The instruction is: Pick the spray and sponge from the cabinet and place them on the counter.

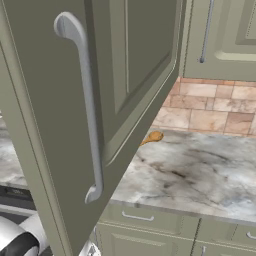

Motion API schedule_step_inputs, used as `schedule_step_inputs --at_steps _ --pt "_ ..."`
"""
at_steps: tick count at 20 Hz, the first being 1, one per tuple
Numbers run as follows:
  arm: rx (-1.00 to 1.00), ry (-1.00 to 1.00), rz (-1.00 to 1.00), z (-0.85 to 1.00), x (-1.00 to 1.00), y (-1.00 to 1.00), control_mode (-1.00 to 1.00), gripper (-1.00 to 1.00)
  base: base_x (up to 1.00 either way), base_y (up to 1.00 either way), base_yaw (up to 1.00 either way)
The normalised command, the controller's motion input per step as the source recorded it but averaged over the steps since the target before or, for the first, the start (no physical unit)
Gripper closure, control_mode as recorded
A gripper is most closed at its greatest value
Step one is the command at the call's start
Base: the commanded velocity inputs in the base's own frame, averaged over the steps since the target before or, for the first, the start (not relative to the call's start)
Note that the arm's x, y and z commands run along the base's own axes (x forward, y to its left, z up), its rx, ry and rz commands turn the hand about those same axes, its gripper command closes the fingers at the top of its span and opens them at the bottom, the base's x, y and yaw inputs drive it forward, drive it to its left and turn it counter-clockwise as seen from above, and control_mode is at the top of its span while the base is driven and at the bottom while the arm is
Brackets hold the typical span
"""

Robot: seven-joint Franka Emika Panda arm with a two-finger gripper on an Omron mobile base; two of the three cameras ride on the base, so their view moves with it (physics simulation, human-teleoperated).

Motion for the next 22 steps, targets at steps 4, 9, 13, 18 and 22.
schedule_step_inputs --at_steps 4,9,13,18,22 --pt "-0.04 -0.02 0.22 -0.04 0.0 0.79 -1.0 -1.0 0.0 0.0 0.0" --pt "-0.02 -0.04 0.23 0.0 0.0 0.62 -1.0 -1.0 0.0 0.0 0.0" --pt "0.0 -0.1 0.24 0.0 0.0 0.44 -1.0 -1.0 0.0 0.0 0.0" --pt "0.02 0.04 0.24 0.09 0.0 0.3 -1.0 -1.0 0.0 0.0 0.0" --pt "0.02 0.13 0.23 0.03 0.14 0.18 -1.0 -1.0 0.0 0.0 0.0"
